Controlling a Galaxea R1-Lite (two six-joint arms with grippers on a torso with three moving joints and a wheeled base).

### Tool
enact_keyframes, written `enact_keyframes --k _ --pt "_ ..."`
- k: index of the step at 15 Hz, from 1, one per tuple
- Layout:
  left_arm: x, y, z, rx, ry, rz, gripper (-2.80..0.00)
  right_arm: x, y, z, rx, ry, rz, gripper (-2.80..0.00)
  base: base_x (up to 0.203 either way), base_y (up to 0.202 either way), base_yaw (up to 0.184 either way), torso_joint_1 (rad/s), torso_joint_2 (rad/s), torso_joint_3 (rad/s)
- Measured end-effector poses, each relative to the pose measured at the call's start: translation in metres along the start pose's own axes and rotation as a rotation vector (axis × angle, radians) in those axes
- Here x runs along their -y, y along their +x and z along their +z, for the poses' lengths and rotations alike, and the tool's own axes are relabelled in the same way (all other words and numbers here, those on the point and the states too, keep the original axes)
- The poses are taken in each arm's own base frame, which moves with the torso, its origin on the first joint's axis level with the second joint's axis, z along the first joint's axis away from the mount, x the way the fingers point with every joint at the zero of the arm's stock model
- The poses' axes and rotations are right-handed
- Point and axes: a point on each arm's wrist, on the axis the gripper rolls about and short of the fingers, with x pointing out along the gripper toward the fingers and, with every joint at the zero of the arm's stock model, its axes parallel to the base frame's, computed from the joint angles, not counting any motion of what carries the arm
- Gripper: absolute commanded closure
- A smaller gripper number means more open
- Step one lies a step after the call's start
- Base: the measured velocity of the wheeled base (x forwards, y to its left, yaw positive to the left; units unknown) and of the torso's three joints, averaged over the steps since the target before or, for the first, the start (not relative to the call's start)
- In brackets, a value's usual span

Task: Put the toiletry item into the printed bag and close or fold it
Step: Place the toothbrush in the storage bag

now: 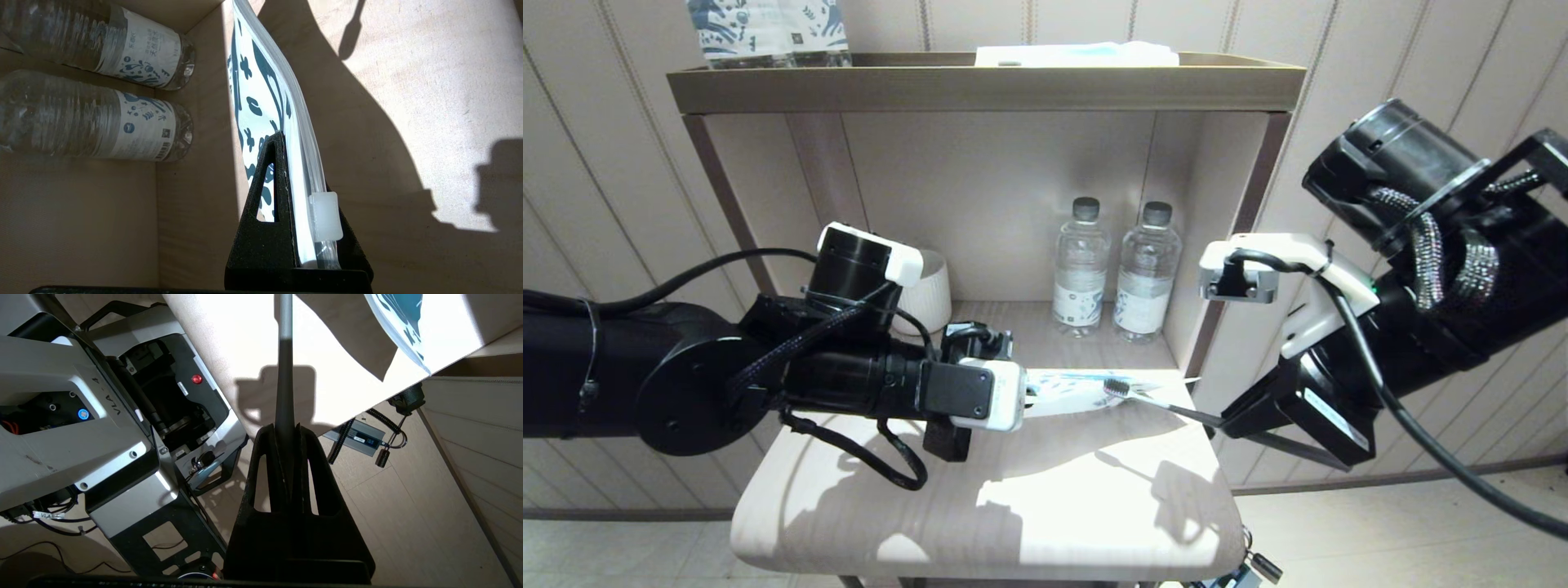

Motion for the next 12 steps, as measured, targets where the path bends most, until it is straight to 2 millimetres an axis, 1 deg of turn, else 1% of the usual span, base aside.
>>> enact_keyframes --k 4,12 --pt "0.002 0.001 -0.001 -0.001 -0.004 -0.007 0.00 -0.001 -0.004 -0.003 0.002 0.003 -0.004 0.00 0.000 0.000 0.000 0.000 0.00 0.000" --pt "0.003 0.005 -0.004 -0.004 -0.010 -0.015 0.00 -0.007 0.002 -0.019 -0.049 0.009 0.019 0.00 0.000 0.000 0.000 0.000 0.00 0.000"
